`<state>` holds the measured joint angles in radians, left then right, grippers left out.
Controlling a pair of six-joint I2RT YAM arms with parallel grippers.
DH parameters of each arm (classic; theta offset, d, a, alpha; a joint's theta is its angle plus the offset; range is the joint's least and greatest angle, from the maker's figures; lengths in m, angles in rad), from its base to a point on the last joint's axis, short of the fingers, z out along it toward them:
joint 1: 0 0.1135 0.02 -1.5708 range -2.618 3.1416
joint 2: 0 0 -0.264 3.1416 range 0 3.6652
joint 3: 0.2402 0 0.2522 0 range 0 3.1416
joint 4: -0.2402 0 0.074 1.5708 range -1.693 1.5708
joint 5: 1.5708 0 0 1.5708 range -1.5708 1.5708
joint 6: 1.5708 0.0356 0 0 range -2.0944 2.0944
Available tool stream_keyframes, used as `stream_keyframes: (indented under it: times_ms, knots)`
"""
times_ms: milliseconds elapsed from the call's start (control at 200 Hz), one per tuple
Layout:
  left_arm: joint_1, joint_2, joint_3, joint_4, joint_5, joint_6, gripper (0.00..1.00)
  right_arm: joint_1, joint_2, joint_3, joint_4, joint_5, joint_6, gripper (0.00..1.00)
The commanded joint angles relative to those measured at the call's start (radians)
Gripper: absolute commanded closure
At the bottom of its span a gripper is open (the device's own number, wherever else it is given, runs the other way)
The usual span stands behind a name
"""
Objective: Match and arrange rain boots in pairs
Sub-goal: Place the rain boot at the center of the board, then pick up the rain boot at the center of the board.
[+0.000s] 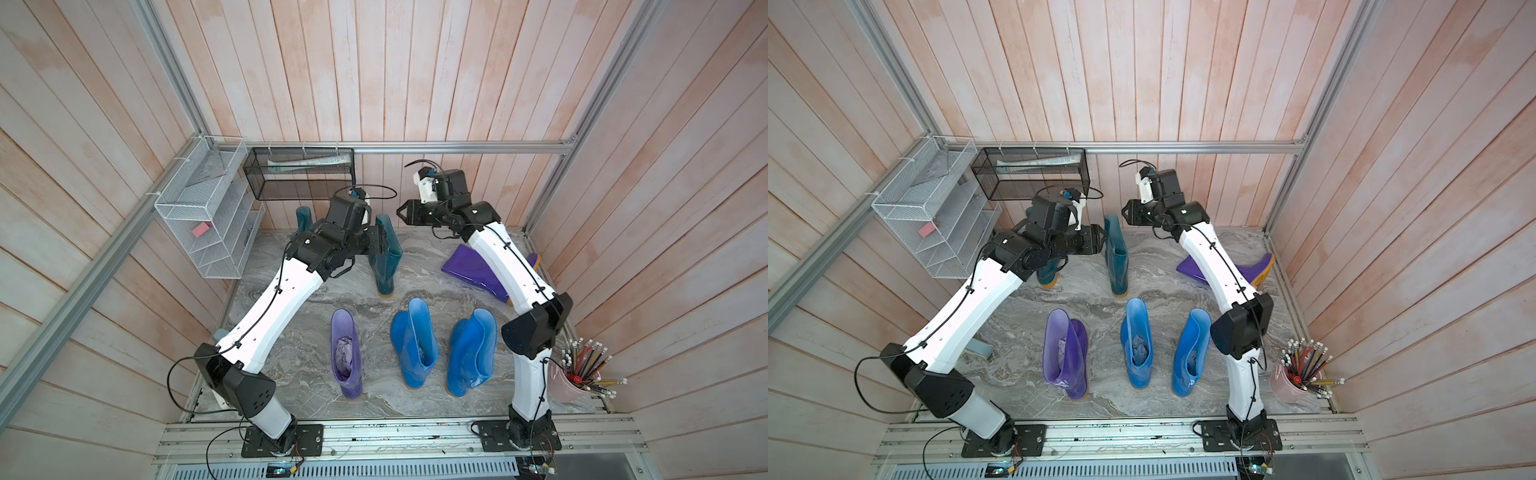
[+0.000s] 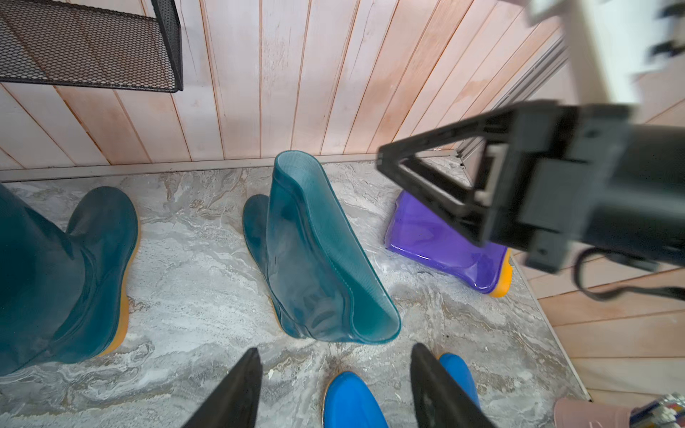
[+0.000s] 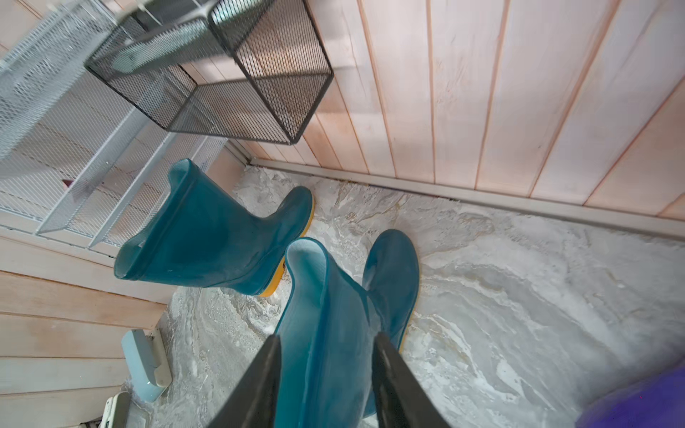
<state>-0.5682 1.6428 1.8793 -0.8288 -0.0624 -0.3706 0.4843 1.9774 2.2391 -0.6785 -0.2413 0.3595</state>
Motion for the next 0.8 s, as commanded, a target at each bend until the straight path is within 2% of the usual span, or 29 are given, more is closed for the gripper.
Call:
stream_keyframes:
  times_ms: [0, 415, 795]
  knots:
    - [-0.007, 0.037, 0.019, -0.009, -0.032, -0.015, 0.33, -0.033, -0.122, -0.094, 0.068, -0.016, -0.014, 0.55]
    - [-0.045, 0.148, 0.027, 0.131, -0.093, 0.057, 0.29, -0.124, -0.553, -0.641, 0.178, -0.01, -0.006, 0.47]
    - [-0.058, 0.24, 0.039, 0.231, -0.232, 0.197, 0.28, -0.143, -0.754, -0.882, 0.174, 0.003, 0.025, 0.46]
